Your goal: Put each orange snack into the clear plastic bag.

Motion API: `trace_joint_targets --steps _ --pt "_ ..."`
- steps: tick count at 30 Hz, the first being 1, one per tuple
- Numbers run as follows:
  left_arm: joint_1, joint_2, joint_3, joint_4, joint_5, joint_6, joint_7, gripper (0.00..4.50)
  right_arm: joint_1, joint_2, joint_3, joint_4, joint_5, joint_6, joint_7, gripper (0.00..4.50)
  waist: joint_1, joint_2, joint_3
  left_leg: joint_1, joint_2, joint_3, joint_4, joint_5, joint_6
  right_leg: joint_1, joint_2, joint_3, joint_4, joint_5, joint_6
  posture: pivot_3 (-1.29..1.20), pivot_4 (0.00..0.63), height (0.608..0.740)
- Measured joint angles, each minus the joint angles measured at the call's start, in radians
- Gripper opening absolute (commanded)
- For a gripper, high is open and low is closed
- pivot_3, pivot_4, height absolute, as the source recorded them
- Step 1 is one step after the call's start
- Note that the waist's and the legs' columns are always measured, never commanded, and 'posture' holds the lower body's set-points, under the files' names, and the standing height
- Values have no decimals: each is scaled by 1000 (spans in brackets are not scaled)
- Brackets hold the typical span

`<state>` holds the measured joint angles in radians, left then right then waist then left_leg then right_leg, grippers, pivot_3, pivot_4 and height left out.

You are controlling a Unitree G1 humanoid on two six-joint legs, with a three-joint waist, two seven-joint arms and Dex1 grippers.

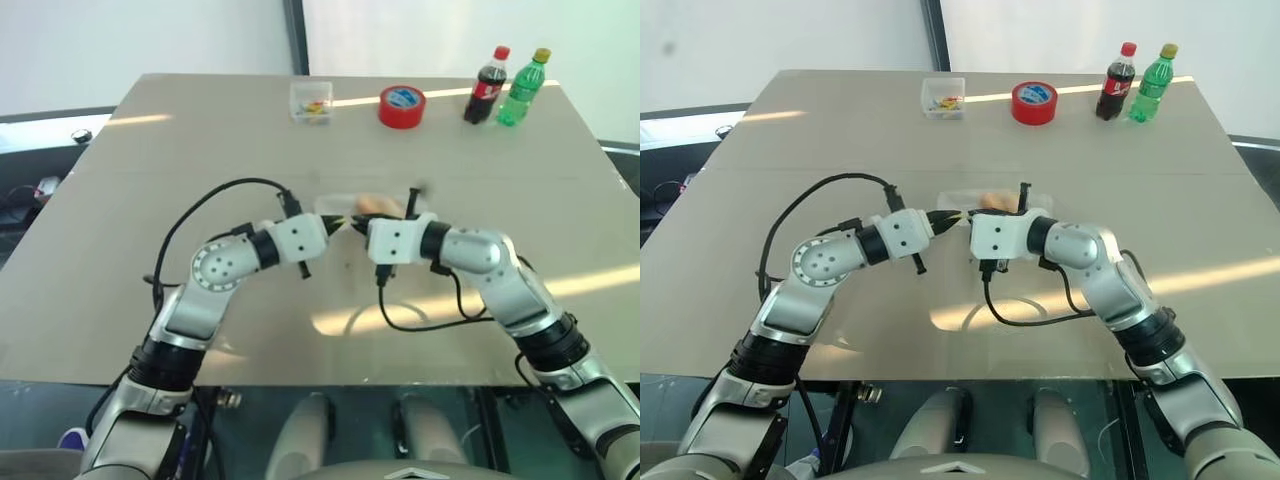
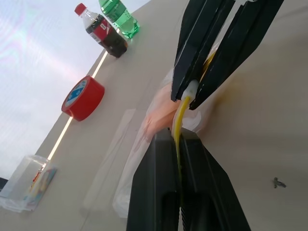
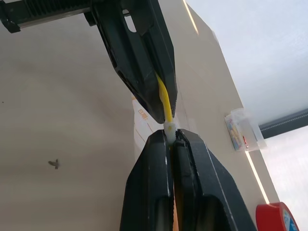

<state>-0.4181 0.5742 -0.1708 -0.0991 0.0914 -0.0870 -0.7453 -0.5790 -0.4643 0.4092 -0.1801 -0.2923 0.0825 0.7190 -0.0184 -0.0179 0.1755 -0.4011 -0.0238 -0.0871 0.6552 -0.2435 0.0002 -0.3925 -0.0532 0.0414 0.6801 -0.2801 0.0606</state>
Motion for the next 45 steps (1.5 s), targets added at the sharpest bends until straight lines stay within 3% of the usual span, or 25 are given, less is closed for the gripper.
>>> trace_joint_targets --steps 15,22,28,33,37,45 --pt "0 -2 -20 5 -13 -24 1 0 123 -142 -75 -50 -1 25 -48 56 2 0 0 0 0 0 0 0 0 0 0 0 0 0 0 0 150 740" --pt "30 10 -7 35 -49 -54 0 0 137 -252 -143 73 -14 9 -122 56 1 0 0 0 0 1 -1 0 0 0 0 1 0 0 0 0 150 740" --pt "35 63 100 59 -91 -54 3 0 125 -324 -247 210 -31 9 -170 56 2 0 0 0 1 2 -2 0 0 0 -1 1 -1 0 0 0 150 740" --pt "2 27 126 73 -123 -13 22 0 54 -313 -258 210 -21 2 -165 56 -2 0 0 0 1 2 -2 0 0 0 0 1 0 0 0 0 150 740" --pt "-109 10 133 139 -135 25 32 0 -36 -295 -273 217 5 7 -156 56 0 0 0 0 0 2 -2 0 0 0 0 1 -1 0 0 0 150 740" --pt "-148 -6 132 203 -136 42 31 0 61 -248 -281 124 86 100 -95 56 2 0 0 -4 0 1 -1 0 0 -4 -1 1 -1 0 0 0 150 740"
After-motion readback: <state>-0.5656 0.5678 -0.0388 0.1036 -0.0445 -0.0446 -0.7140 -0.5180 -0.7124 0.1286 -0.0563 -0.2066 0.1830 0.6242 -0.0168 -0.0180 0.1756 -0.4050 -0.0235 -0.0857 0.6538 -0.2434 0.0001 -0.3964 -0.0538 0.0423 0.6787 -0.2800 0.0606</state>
